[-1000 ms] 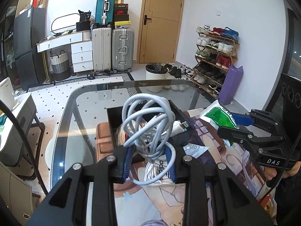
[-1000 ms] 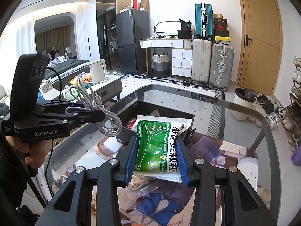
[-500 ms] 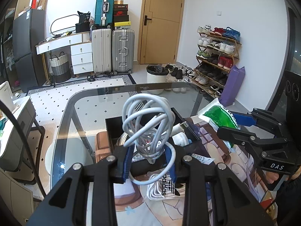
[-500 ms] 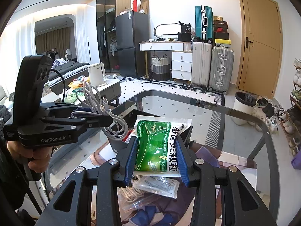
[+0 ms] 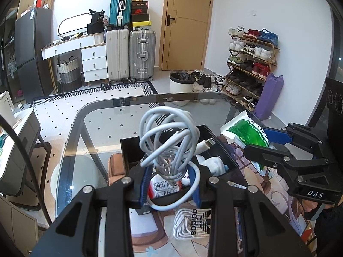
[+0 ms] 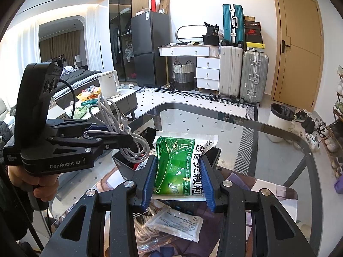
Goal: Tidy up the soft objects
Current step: 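Lift and carry green packet in right gripper while left carries white cable over box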
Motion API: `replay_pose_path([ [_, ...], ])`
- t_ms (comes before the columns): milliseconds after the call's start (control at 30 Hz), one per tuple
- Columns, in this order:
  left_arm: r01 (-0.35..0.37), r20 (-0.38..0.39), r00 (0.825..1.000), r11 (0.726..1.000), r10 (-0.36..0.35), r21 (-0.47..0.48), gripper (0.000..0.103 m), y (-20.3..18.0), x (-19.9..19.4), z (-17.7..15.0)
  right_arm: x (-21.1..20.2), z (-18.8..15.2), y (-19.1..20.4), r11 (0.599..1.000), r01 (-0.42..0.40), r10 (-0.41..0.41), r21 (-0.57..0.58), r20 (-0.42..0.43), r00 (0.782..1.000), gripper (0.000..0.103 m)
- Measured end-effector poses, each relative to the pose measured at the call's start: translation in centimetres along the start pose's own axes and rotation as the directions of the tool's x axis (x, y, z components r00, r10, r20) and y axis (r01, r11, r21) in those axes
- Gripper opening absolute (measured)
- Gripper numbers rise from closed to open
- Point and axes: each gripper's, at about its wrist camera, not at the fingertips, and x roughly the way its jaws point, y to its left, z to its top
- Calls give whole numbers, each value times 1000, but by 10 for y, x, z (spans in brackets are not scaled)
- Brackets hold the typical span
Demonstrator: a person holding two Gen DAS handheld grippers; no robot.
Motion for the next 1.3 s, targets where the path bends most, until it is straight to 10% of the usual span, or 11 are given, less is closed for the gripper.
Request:
replay_pose_path([
  [1300, -26, -76, 997, 1000, 27, 14, 31, -2, 72, 6, 90, 8, -18, 1000, -20, 18, -13, -99, 995, 40],
])
